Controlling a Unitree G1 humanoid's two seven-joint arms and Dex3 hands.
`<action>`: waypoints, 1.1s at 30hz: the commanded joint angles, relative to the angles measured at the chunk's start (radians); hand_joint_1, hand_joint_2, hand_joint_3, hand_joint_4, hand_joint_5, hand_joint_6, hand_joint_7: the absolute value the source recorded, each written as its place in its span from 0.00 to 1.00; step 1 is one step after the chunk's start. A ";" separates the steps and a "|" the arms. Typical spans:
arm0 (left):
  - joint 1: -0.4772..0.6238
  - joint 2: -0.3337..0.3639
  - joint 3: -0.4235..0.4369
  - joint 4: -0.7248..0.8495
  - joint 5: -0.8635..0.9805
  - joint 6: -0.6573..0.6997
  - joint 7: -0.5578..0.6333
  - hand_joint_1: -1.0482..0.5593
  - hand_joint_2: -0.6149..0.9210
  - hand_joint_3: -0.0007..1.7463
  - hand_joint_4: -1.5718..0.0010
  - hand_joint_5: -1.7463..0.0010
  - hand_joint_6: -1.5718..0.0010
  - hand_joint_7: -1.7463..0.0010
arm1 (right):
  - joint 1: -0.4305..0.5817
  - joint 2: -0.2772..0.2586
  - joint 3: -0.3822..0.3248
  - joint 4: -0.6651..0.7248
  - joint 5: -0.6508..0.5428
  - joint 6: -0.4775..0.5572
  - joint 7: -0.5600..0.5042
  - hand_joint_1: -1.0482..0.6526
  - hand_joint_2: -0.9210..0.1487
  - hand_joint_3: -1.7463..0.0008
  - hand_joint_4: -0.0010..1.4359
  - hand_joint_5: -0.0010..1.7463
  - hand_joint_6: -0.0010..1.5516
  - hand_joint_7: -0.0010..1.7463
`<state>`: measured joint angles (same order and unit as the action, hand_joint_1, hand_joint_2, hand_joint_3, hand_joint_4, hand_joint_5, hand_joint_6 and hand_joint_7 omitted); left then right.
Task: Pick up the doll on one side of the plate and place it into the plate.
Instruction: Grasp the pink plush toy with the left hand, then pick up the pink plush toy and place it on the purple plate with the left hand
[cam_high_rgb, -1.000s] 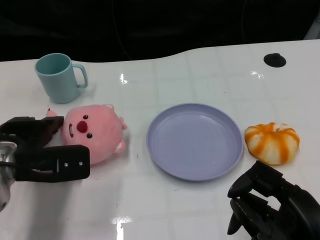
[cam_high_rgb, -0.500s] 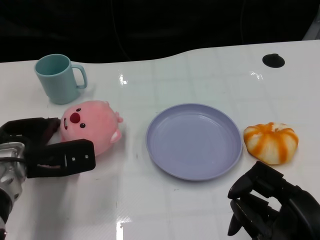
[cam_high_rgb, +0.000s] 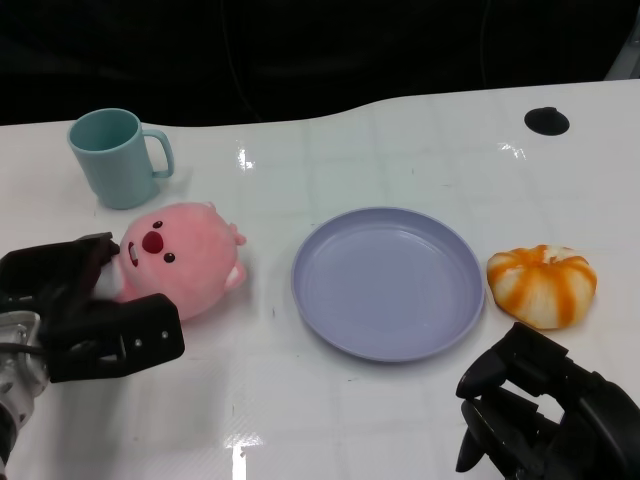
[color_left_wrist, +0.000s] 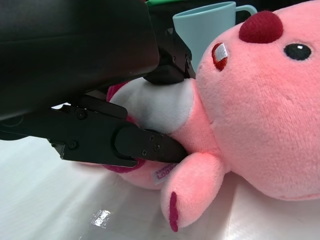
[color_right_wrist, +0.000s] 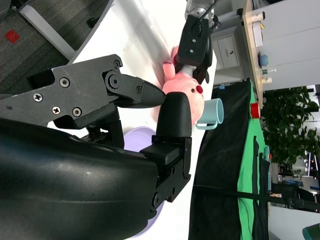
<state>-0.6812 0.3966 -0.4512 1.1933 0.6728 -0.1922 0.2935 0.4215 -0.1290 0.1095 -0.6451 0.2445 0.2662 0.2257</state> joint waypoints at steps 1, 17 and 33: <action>0.063 0.003 -0.011 0.019 0.001 -0.033 0.041 0.52 1.00 0.14 0.50 0.00 0.62 0.01 | -0.002 -0.012 -0.010 0.002 -0.001 -0.011 0.002 0.42 0.00 0.65 0.37 1.00 0.28 0.93; 0.113 0.010 0.142 -0.215 -0.158 -0.043 0.042 0.55 0.78 0.56 0.42 0.00 0.53 0.00 | -0.006 -0.010 -0.013 -0.001 0.003 0.000 0.000 0.41 0.00 0.66 0.38 1.00 0.28 0.93; 0.173 -0.004 0.152 -0.748 -0.114 0.072 -0.159 0.55 0.70 0.66 0.42 0.00 0.55 0.00 | -0.010 -0.003 0.007 0.002 -0.015 0.003 -0.010 0.42 0.00 0.66 0.39 1.00 0.29 0.93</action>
<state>-0.4979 0.3947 -0.2921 0.4682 0.5520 -0.1282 0.1567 0.4103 -0.1282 0.1151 -0.6426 0.2339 0.2682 0.2215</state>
